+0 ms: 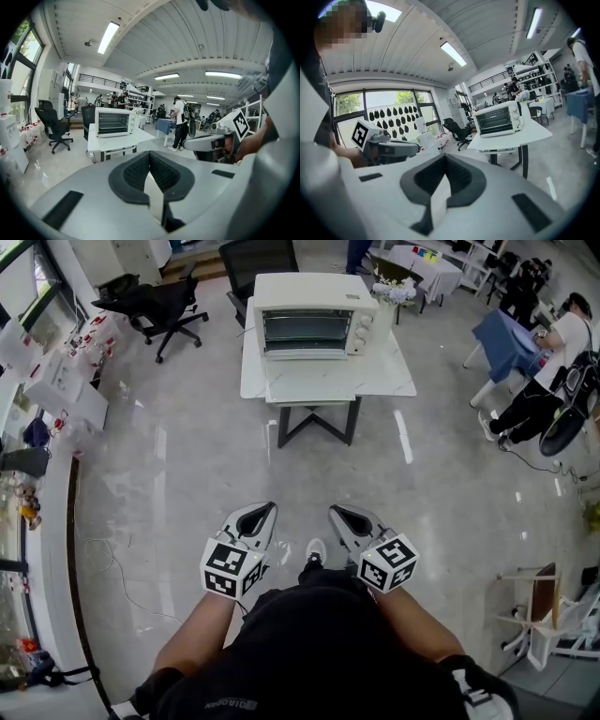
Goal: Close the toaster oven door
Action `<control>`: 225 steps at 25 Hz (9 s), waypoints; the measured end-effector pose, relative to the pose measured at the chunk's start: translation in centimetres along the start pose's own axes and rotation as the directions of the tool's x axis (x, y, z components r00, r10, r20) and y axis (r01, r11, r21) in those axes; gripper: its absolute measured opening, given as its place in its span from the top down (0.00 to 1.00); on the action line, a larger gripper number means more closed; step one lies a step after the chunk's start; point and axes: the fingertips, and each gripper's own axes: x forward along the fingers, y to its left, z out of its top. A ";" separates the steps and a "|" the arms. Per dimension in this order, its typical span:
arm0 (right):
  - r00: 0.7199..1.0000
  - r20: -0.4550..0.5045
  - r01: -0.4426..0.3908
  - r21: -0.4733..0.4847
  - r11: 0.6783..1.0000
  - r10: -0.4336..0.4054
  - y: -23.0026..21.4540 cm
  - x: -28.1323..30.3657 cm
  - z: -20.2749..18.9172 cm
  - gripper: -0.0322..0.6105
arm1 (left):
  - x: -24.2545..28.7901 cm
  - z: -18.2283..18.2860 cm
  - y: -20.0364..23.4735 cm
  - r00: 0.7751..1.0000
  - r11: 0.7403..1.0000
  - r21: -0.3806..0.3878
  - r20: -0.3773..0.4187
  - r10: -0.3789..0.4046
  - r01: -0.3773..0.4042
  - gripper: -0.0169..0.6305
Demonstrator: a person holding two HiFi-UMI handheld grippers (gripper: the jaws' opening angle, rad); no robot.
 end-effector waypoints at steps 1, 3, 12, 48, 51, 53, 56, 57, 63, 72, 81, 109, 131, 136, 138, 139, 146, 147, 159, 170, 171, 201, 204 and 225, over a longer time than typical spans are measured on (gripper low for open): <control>1.000 -0.001 -0.005 -0.003 1.000 0.005 -0.7 0.4 0.5 0.95 | 0.7 0.5 0.3 1.000 1.000 -0.001 0.002 0.004 -0.004 0.97; 1.000 -0.004 -0.015 -0.009 1.000 0.015 -2.0 1.2 1.5 0.95 | 2.1 1.5 0.8 1.000 1.000 -0.002 0.006 0.009 -0.009 0.97; 0.997 -0.007 -0.074 -0.009 0.997 0.074 -7.9 4.8 4.3 0.95 | 8.3 3.4 3.0 0.999 0.998 -0.060 -0.017 0.035 -0.036 0.97; 0.998 -0.030 -0.050 0.016 0.999 0.050 -17.0 18.3 9.9 0.95 | 19.9 9.6 14.5 0.999 1.000 0.028 -0.040 0.003 -0.002 0.97; 0.999 -0.032 -0.028 0.003 1.000 0.028 -17.5 21.1 11.2 0.95 | 20.8 10.7 17.5 0.999 0.999 0.043 -0.044 -0.010 0.012 0.97; 0.999 -0.032 -0.009 0.005 1.000 0.009 -17.8 22.8 12.0 0.95 | 21.3 11.5 19.5 0.999 0.999 0.044 -0.040 -0.021 0.022 0.97; 0.999 -0.026 0.029 0.011 1.000 -0.028 -18.4 25.3 12.9 0.95 | 22.1 12.6 22.3 0.998 0.997 0.056 -0.037 -0.045 0.047 0.97; 0.999 -0.022 0.044 0.013 0.999 -0.043 -18.6 26.0 13.1 0.95 | 22.4 12.7 23.1 0.998 0.996 0.062 -0.038 -0.055 0.057 0.97; 0.991 0.008 0.136 0.039 0.990 -0.137 -19.6 29.1 14.2 0.95 | 23.3 12.9 26.9 0.991 0.988 0.093 -0.060 -0.119 0.124 0.97; 0.984 0.020 0.174 0.032 0.984 -0.175 -20.5 30.8 15.5 0.95 | 25.8 13.9 28.6 0.981 0.977 0.101 -0.072 -0.179 0.185 0.97; 0.989 0.002 0.146 -0.042 0.988 -0.146 -23.3 30.1 17.6 0.95 | 28.0 15.2 27.1 0.987 0.985 0.070 -0.052 -0.154 0.157 0.97; 0.994 0.001 0.111 -0.170 0.979 -0.113 -26.2 27.7 18.5 0.90 | 29.4 15.4 24.0 0.995 0.996 0.041 -0.049 -0.082 0.084 0.97; 0.994 0.015 0.107 -0.134 0.985 -0.106 -26.2 27.8 18.1 0.65 | 29.3 14.8 23.7 0.994 0.994 0.042 -0.065 -0.093 0.096 0.97; 0.996 0.011 0.086 -0.085 0.993 -0.086 -26.3 27.8 17.6 0.63 | 29.4 14.6 24.0 0.993 0.994 0.030 -0.071 -0.099 0.101 0.97; 0.996 0.007 0.084 -0.049 0.995 -0.084 -26.6 27.9 16.8 0.63 | 29.4 14.4 24.5 0.993 0.995 0.010 -0.074 -0.095 0.096 0.97; 0.996 0.001 0.084 -0.025 0.996 -0.084 -26.9 27.9 16.2 0.63 | 29.4 14.3 24.7 0.993 0.996 -0.002 -0.075 -0.092 0.092 0.97; 0.987 -0.123 0.124 0.164 0.979 -0.105 -30.5 28.5 7.0 0.63 | 29.2 13.2 25.6 0.993 0.998 -0.017 -0.096 -0.064 0.063 0.97; 0.984 -0.140 0.138 0.190 0.972 -0.113 -31.2 28.6 5.5 0.63 | 29.2 12.9 25.5 0.993 0.998 -0.020 -0.103 -0.063 0.061 0.97; 0.940 -0.255 0.338 0.579 0.742 -0.229 -40.3 30.5 -7.5 0.63 | 28.0 8.9 26.0 0.980 0.999 -0.047 -0.200 -0.006 -0.004 0.97; 0.940 -0.227 0.342 0.652 0.677 -0.256 -43.4 33.2 -8.6 0.63 | 26.7 7.6 26.3 0.969 0.996 -0.062 -0.241 0.051 -0.067 0.97; 0.939 -0.230 0.343 0.651 0.677 -0.256 -43.5 33.3 -8.7 0.63 | 26.7 7.7 26.3 0.969 0.996 -0.061 -0.240 0.054 -0.070 0.97; 0.978 0.019 0.106 0.813 0.572 -0.209 -41.2 32.8 -1.4 0.70 | 29.0 10.5 26.3 0.985 0.999 -0.044 -0.170 0.004 -0.012 0.97; 0.977 0.072 0.060 0.812 0.580 -0.202 -41.2 33.3 0.4 0.70 | 29.0 10.4 26.2 0.985 0.999 -0.044 -0.171 -0.001 -0.007 0.97; 0.926 0.340 -0.188 0.791 0.583 -0.163 -41.2 34.1 12.5 0.74 | 28.8 14.3 25.7 0.997 0.999 -0.032 -0.073 -0.025 0.023 0.97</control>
